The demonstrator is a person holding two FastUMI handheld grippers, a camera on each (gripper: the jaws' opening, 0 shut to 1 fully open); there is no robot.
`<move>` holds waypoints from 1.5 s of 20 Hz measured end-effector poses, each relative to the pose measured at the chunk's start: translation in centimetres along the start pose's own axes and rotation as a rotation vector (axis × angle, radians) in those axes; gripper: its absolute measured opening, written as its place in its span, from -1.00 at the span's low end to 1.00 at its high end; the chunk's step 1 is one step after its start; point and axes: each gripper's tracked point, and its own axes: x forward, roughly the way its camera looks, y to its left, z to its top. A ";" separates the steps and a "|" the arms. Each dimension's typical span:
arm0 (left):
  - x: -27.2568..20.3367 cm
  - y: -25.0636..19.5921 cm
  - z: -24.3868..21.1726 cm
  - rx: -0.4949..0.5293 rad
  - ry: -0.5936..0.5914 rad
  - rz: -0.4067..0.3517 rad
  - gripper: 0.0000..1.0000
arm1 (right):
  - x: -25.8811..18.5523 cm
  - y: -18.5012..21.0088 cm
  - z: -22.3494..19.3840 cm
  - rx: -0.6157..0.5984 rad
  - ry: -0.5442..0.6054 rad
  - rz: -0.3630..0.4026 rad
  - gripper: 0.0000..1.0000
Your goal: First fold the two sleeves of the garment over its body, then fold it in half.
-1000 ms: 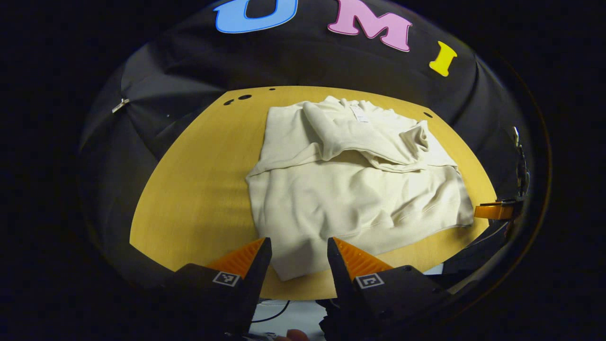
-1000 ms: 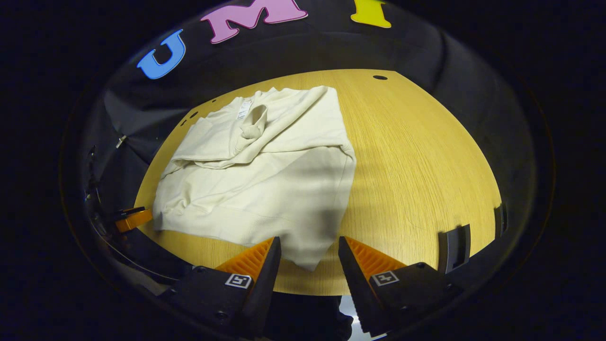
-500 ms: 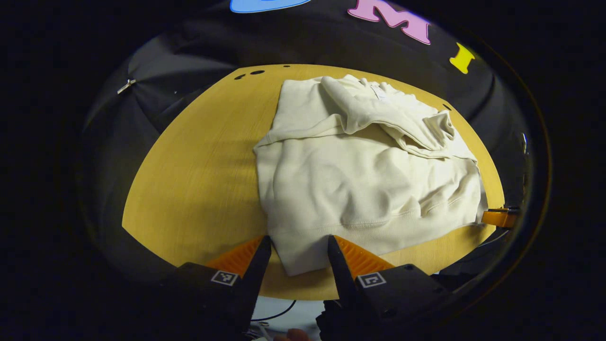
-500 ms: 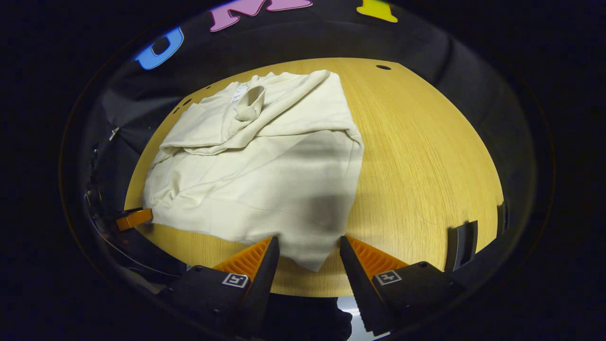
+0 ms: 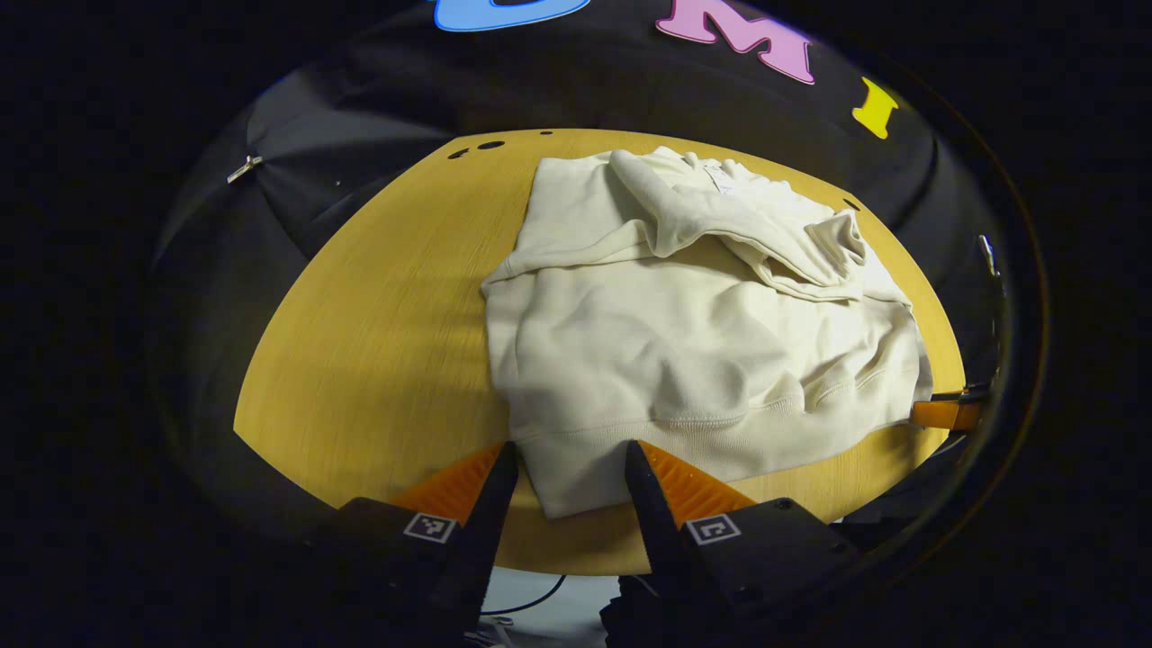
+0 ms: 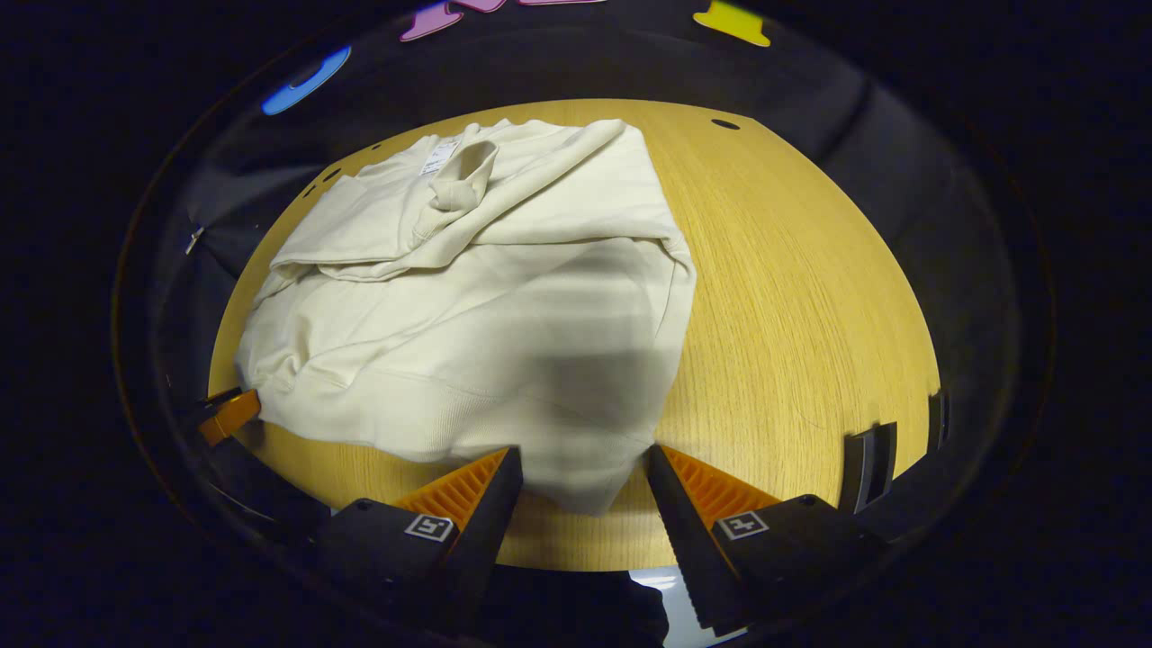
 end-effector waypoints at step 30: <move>-7.8 -1.2 12.3 -0.116 -0.117 -0.210 -0.88 | -9.3 2.3 11.0 0.086 -0.235 0.354 -0.88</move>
